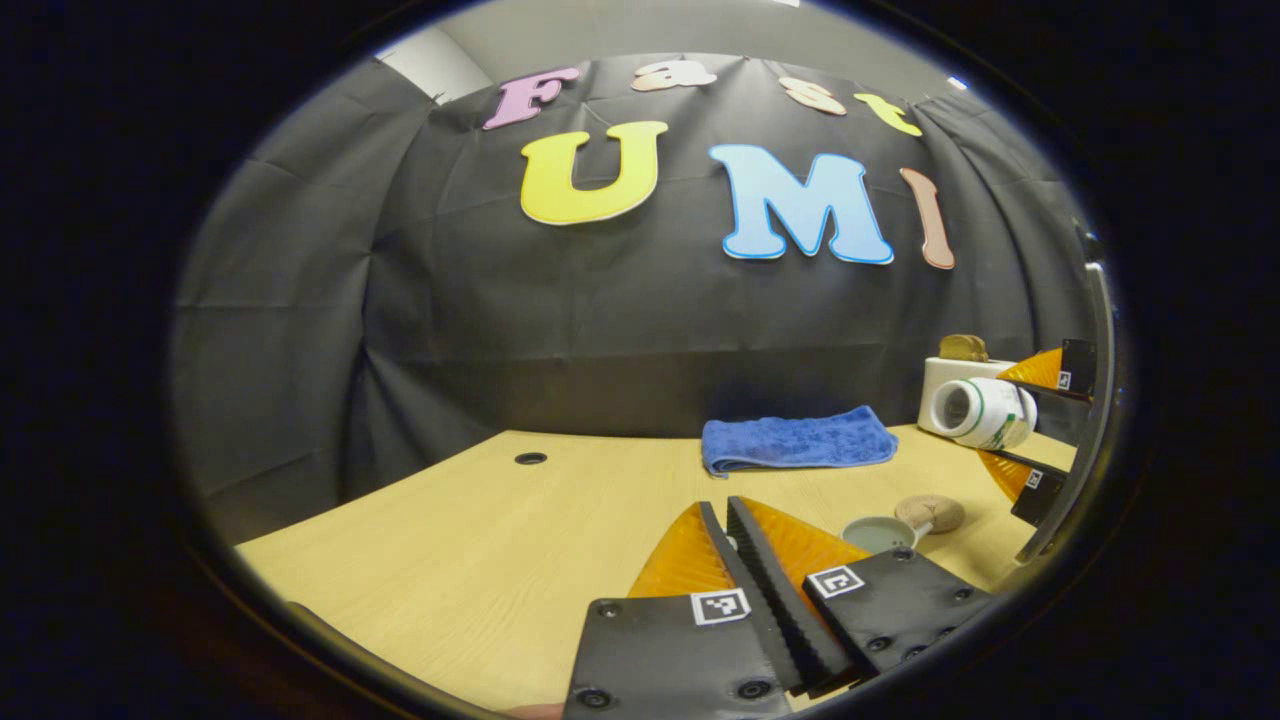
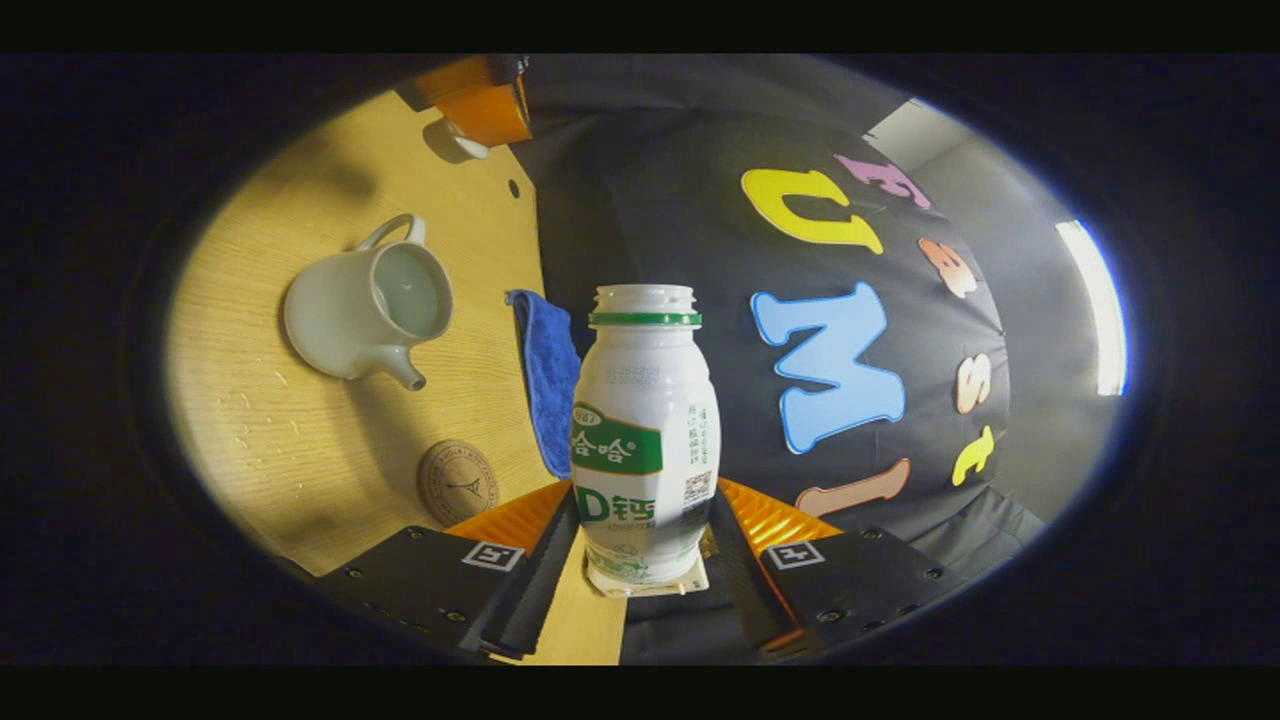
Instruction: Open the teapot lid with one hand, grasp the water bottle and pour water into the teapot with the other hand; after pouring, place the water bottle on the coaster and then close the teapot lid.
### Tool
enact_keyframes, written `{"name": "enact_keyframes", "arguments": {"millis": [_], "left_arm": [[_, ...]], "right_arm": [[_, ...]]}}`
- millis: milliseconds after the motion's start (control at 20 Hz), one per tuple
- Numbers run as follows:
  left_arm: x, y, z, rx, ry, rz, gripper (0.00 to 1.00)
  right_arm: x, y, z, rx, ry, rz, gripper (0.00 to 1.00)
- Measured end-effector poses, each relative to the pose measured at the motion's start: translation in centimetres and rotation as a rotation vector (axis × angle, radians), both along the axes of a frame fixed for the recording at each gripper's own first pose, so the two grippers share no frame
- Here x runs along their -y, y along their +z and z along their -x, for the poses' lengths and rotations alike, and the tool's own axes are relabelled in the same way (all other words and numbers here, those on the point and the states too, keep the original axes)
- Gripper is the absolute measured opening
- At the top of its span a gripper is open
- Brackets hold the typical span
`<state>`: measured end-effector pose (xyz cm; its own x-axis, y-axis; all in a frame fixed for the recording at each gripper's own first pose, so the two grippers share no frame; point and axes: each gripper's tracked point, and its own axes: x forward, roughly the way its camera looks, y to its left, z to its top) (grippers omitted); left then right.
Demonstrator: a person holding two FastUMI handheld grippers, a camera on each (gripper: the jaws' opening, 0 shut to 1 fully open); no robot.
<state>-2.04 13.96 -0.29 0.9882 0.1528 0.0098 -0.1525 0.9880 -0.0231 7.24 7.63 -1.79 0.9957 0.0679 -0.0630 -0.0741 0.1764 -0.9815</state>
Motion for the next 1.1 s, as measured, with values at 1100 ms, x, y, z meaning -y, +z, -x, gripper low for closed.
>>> {"name": "enact_keyframes", "arguments": {"millis": [1100], "left_arm": [[0.2,-0.7,-0.1,-0.018,-0.017,-0.003,0.09]], "right_arm": [[-1.6,2.8,-1.1,0.104,0.081,0.285,0.73]]}}
